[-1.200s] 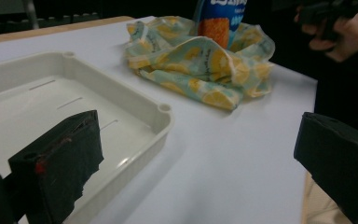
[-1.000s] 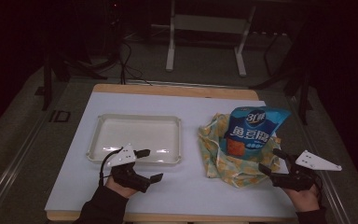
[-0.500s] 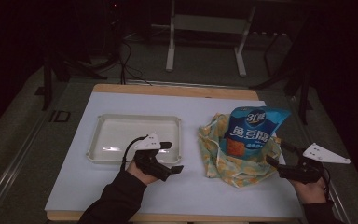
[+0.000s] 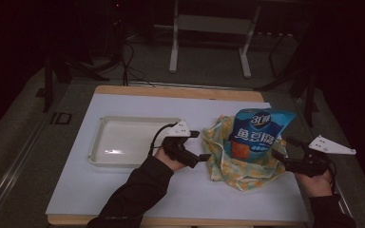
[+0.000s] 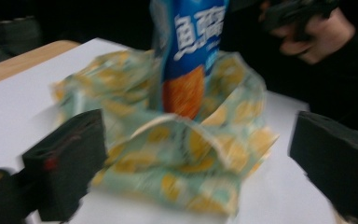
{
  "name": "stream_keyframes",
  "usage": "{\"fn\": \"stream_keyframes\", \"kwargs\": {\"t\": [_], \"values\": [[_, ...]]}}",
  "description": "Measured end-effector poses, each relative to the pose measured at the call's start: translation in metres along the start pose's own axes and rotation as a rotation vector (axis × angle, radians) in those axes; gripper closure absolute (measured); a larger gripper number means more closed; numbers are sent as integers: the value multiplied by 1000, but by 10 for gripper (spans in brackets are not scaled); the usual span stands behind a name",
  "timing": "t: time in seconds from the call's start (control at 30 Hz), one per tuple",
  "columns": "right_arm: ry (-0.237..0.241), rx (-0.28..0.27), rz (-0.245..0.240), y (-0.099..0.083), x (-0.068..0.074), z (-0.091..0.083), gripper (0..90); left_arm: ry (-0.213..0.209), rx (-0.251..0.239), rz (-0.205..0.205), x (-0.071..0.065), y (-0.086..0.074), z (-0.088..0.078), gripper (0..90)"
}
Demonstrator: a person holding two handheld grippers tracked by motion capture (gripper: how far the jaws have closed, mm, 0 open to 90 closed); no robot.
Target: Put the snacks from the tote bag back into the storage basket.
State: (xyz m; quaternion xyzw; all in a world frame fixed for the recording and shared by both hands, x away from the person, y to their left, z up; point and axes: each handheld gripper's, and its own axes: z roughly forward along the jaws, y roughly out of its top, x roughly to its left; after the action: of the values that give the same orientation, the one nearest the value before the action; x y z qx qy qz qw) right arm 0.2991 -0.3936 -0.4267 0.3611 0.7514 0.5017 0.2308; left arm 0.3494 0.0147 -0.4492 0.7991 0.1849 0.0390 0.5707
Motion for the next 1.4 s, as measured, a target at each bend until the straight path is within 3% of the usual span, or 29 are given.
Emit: {"fn": "stream_keyframes", "kwargs": {"t": [0.27,0.37,0.57,0.73,0.77,0.8,0.87,0.93,1.03,1.1,1.23,1.27,1.4], "values": [[21,-3,18,3,-10,9,157,-10,18,3,3,19,35,68],[40,22,14,1,-15,16,169,-28,19,1,6,25,48,98],[51,12,33,-1,-21,19,208,-23,27,7,8,33,68,157],[58,17,30,-2,-20,25,240,-30,15,-11,10,36,86,254],[71,16,43,-3,-21,27,243,-11,11,-2,9,37,88,293],[71,19,49,-3,-22,29,243,-18,11,-4,9,38,90,312],[67,19,50,-4,-22,33,308,-27,17,-17,10,40,95,363],[75,8,59,-4,-23,35,346,-35,25,2,8,42,99,420],[71,25,26,-3,-21,39,462,-14,29,8,8,42,101,529],[65,44,4,-3,-19,42,526,-22,18,-14,11,41,101,582],[76,54,-28,-4,-15,47,675,-7,16,-17,15,39,100,734],[74,52,-31,-3,-14,48,699,-18,7,-55,17,38,101,755],[59,49,-47,0,-11,49,803,14,25,-33,15,42,105,835]]}}
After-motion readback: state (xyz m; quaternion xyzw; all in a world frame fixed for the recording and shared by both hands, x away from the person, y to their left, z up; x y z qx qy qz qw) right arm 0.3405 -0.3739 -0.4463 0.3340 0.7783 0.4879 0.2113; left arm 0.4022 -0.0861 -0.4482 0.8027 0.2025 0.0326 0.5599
